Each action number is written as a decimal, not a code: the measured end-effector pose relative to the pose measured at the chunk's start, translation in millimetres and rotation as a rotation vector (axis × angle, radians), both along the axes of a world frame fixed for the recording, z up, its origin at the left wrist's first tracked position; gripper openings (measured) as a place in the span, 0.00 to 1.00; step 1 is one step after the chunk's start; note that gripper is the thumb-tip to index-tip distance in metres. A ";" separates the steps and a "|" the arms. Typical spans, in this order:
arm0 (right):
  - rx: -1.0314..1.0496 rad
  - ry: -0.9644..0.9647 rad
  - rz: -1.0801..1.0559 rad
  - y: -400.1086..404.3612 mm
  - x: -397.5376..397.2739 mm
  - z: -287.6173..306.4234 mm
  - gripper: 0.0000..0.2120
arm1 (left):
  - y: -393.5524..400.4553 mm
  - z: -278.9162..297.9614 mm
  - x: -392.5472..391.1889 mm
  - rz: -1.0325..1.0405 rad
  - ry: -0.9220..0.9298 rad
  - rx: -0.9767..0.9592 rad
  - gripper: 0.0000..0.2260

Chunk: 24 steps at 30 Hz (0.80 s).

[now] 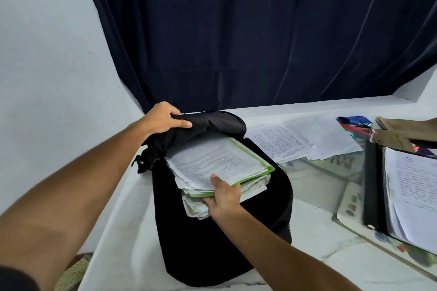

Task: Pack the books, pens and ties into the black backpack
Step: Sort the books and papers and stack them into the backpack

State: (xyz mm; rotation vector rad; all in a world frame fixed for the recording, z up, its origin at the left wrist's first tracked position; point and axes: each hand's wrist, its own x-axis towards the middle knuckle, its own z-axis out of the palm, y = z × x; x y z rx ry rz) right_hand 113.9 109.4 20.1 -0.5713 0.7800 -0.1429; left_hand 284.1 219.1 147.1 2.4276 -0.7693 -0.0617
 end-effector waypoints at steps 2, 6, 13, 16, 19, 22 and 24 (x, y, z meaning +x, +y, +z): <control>-0.047 -0.029 0.039 5.8 1.8 0.9 0.30 | 1.6 -4.0 1.7 -0.010 0.017 -0.001 0.23; -0.109 -0.046 0.176 3.1 5.9 4.7 0.28 | 4.9 -15.5 3.7 0.004 -0.001 0.003 0.23; -0.013 -0.097 0.725 -41.0 -26.5 24.2 0.31 | 1.8 -37.4 -2.8 0.014 -0.083 0.158 0.21; -0.095 -0.076 0.916 -64.9 -42.6 28.1 0.25 | -9.8 -38.2 -9.1 0.014 -0.075 0.232 0.20; -0.198 -0.079 1.014 -90.2 -54.8 31.6 0.15 | -30.3 -34.3 -21.7 -0.024 -0.069 0.204 0.23; -0.377 -0.082 0.983 -120.5 -68.8 38.7 0.14 | -62.2 -34.0 -40.4 -0.093 -0.047 0.094 0.29; -0.488 -0.077 0.886 -144.5 -78.7 41.5 0.14 | -89.2 -38.6 -58.1 -0.153 -0.033 0.035 0.23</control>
